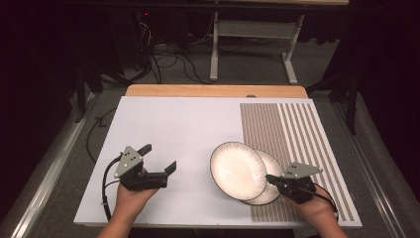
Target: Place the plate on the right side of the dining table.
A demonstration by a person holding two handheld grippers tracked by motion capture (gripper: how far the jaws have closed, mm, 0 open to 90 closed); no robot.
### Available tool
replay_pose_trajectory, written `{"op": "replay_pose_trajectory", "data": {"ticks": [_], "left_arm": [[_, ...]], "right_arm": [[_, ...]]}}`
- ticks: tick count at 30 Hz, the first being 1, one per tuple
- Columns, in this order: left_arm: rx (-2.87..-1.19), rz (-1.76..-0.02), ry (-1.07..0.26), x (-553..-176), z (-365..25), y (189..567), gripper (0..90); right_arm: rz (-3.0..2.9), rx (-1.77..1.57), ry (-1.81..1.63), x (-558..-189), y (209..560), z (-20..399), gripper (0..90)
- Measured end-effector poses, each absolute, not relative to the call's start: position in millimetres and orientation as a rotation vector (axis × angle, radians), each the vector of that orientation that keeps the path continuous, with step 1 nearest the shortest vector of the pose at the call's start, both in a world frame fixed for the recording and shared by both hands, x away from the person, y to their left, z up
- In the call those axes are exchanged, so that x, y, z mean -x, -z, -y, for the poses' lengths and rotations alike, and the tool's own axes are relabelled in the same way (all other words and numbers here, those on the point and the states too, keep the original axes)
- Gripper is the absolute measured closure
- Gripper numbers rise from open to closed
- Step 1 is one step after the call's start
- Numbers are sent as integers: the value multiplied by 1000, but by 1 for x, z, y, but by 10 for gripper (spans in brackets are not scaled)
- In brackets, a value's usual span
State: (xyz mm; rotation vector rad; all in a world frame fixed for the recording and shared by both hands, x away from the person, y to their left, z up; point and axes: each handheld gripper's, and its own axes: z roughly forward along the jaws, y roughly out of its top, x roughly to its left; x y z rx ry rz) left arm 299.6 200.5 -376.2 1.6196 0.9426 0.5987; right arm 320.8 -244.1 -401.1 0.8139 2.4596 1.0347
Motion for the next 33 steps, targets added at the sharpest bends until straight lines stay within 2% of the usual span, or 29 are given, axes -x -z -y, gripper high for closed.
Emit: {"op": "replay_pose_trajectory", "data": {"ticks": [7, 21, 30, 33], "left_arm": [[-1649, -942, -531, -305, -178, 370, 6], [-1749, -847, -414, -316, -109, 369, 1], [-1799, -858, -366, -324, -89, 378, 5], [-1825, -894, -309, -330, -83, 385, 5]], "right_arm": [[-2460, -823, -1040, -321, 401, 244, 900], [-2457, -810, -1034, -321, 401, 244, 900], [-2455, -813, -1032, -322, 401, 244, 900], [-2455, -814, -1031, -321, 401, 244, 900]]}}
